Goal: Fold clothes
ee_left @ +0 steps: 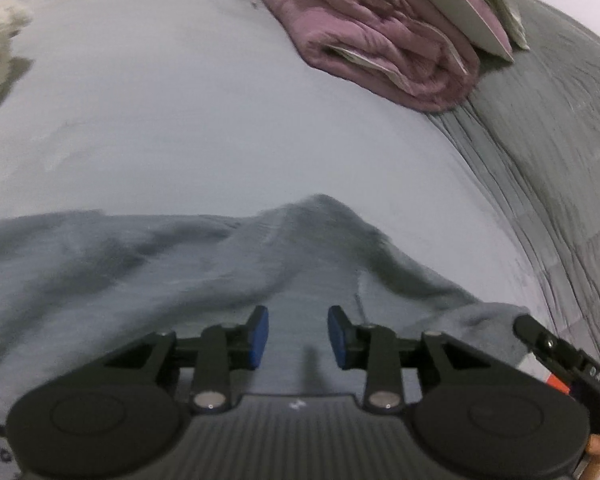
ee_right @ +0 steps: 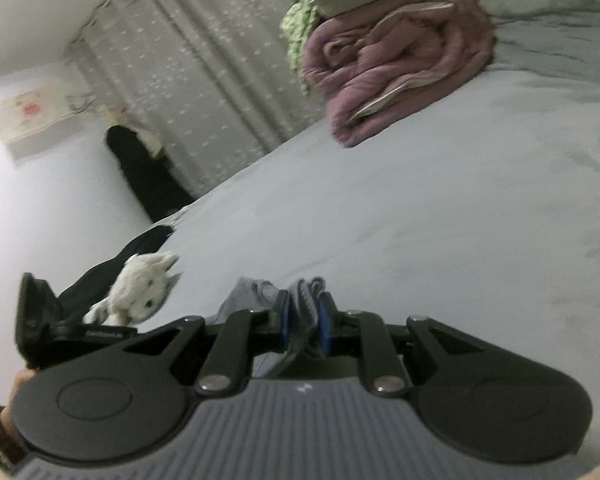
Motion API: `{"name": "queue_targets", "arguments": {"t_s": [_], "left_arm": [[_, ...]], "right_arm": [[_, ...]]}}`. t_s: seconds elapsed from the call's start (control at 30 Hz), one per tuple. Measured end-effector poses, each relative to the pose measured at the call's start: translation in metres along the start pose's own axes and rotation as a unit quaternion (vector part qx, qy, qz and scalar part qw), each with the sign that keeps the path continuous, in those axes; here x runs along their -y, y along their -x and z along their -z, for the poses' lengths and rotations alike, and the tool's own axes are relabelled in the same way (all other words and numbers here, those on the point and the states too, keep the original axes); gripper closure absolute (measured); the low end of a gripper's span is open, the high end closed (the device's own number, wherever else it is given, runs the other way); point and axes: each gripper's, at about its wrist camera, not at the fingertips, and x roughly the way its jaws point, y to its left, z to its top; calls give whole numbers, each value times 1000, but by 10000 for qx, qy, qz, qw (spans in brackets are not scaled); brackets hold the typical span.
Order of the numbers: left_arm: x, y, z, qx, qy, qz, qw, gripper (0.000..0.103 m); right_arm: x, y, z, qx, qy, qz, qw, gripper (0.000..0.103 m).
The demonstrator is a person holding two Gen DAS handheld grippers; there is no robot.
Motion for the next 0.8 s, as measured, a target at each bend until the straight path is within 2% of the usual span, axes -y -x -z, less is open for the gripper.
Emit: {"name": "queue_targets", "arguments": {"t_s": [0.03,0.17,0.4,0.47,0.5,0.53,0.57,0.6,0.7,0.8], "left_arm": [[5,-3,-1,-21,-39,44,10000,70],[15,-6,-6,-4,-109,194,9998,65],[18,-11,-11,-34,-226,165,9996,64],[23,-16,-14,-26,-292,130,9995,63],[25,-18,-15,-21,-325,112,9994,61],[27,-20,-16,3,-372,61,9993,60],[29,-21,-18,68,-443,-50,9990,57],[30,-21,-20,156,-524,-188,9983,53],[25,-21,-28,475,-692,-672,9942,50],[9,-23,-37,601,-639,-1066,9904,50]], "right_arm": [[0,-1,0,-1,13,47,10000,89],[-2,-3,1,-5,66,234,9997,89],[7,-1,0,-20,-50,669,9977,88],[18,2,-1,-10,-230,878,9959,86],[27,5,-1,52,-389,1046,9937,77],[35,7,-1,108,-540,1223,9910,59],[43,8,0,147,-662,1418,9876,55],[50,7,3,169,-764,1600,9840,54],[66,-5,12,42,-953,1920,9767,54],[60,-18,17,-93,-573,2286,9718,57]]}}
